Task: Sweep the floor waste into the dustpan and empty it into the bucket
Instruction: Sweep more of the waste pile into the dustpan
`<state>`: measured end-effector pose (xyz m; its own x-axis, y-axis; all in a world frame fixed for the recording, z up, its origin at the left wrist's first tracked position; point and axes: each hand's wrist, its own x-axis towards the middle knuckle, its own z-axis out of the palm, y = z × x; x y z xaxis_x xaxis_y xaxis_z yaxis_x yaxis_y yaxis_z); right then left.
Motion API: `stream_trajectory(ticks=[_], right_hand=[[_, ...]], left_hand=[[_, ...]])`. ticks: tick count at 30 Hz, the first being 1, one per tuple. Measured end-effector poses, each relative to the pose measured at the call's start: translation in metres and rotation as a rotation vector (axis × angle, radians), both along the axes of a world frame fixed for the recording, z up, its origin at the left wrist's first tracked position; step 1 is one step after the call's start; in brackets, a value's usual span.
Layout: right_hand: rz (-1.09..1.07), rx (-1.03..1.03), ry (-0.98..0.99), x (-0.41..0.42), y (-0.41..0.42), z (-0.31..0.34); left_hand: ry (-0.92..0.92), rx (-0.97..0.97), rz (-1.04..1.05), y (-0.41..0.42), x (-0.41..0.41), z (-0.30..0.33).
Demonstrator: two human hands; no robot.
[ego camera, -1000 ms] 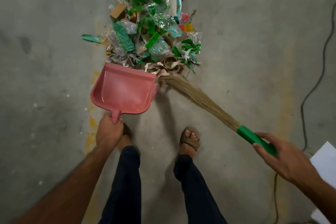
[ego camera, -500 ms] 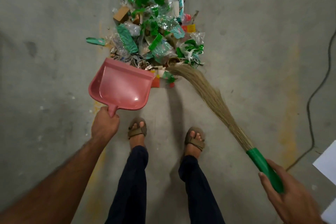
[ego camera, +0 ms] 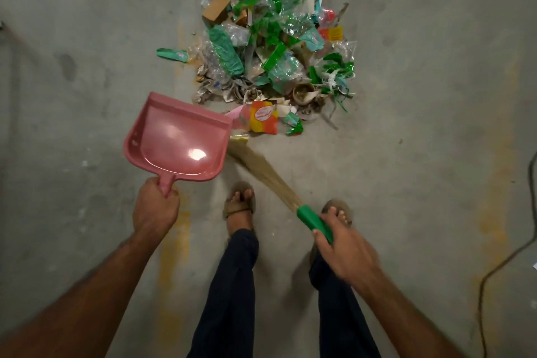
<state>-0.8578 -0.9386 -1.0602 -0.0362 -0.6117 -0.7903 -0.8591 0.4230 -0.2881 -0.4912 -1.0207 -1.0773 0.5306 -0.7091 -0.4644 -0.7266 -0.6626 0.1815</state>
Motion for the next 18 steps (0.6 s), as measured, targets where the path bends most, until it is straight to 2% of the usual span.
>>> stream_trajectory(ticks=[3,6,11,18], right_hand=[[-0.233,-0.002,-0.017,0.006,-0.015,-0.021],[-0.436,0.007,-0.035,-0.019,-0.006,-0.009],[-0.512,0.03,-0.125,-0.075,0.027,0.057],[-0.538,0.029,-0.074,-0.112,0.047,0.108]], left_hand=[[0.045,0.046,-0.041,-0.004,0.001,-0.011],[0.079,0.068,-0.044,-0.011,-0.004,-0.022],[0.139,0.095,-0.074,-0.021,-0.013,-0.038],[0.124,0.201,-0.198,-0.039,-0.019,-0.056]])
